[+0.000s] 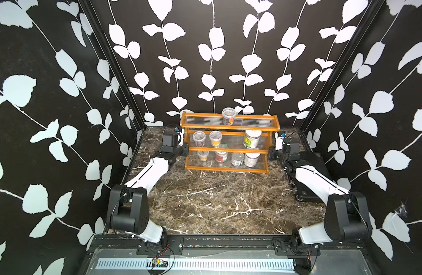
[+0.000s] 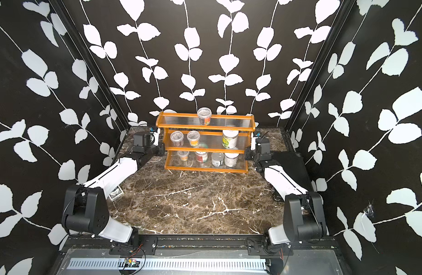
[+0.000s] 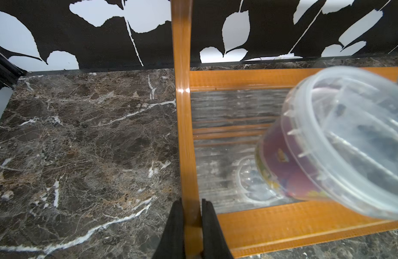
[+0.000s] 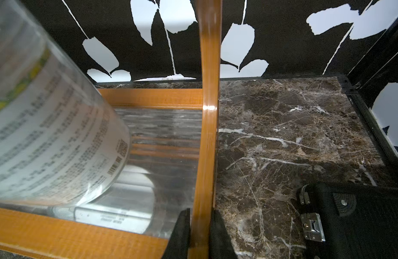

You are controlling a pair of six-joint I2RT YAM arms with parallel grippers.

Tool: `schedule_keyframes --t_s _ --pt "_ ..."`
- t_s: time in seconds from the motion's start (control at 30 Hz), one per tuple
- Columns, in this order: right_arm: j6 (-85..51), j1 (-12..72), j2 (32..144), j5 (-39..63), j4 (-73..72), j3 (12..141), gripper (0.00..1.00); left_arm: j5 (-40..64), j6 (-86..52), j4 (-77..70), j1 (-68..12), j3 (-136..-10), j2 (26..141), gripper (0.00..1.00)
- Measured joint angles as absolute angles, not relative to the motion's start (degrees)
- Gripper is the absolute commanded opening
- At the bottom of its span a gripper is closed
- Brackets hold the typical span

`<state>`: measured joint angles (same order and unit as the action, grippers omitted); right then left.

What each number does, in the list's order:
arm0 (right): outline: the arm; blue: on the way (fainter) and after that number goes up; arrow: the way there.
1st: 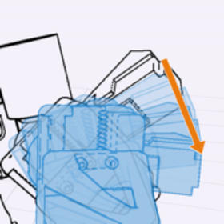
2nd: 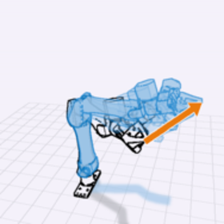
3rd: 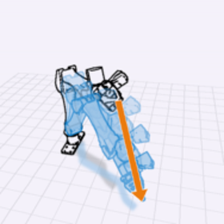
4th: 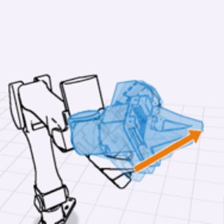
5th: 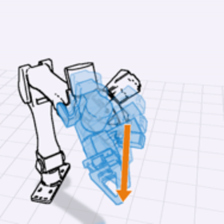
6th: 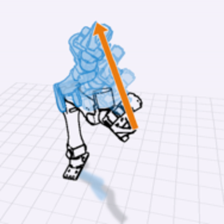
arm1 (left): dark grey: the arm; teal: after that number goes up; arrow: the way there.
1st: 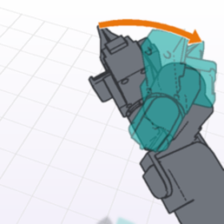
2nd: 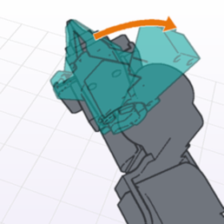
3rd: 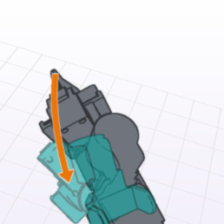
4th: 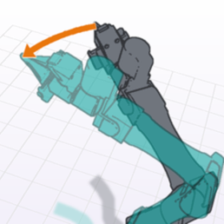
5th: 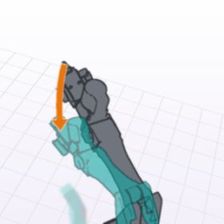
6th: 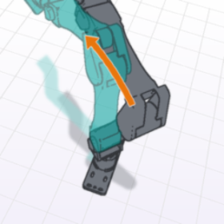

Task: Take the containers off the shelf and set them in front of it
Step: Move the shelf to the center of the board.

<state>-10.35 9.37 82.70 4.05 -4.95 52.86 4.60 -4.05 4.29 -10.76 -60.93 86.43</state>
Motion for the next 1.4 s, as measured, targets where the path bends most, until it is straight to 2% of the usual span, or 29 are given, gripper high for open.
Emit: schedule_keyframes --t_s 0.63,0.83,0.97,1.27,1.4 --pt "-9.82 10.74 85.34 2.22 -10.26 52.84 0.16 5.08 -4.51 3.03 -9.91 -59.07 85.06 0.0" --pt "-7.46 10.81 85.32 2.0 -10.55 52.84 0.24 4.91 -4.49 3.05 -9.91 -59.11 85.1 0.11" --pt "-6.11 10.72 85.27 1.69 -10.55 52.84 0.34 5.04 -4.12 3.33 -9.58 -59.35 85.17 0.17" --pt "-3.49 9.3 81.34 0.78 -9.63 52.84 0.45 5.67 -3.36 3.95 -8.88 -59.7 85.19 0.31" --pt "-2.98 8.14 78.37 1.17 -7.81 52.71 0.55 5.52 -2.94 4.95 -8.84 -59.83 84.29 0.36"
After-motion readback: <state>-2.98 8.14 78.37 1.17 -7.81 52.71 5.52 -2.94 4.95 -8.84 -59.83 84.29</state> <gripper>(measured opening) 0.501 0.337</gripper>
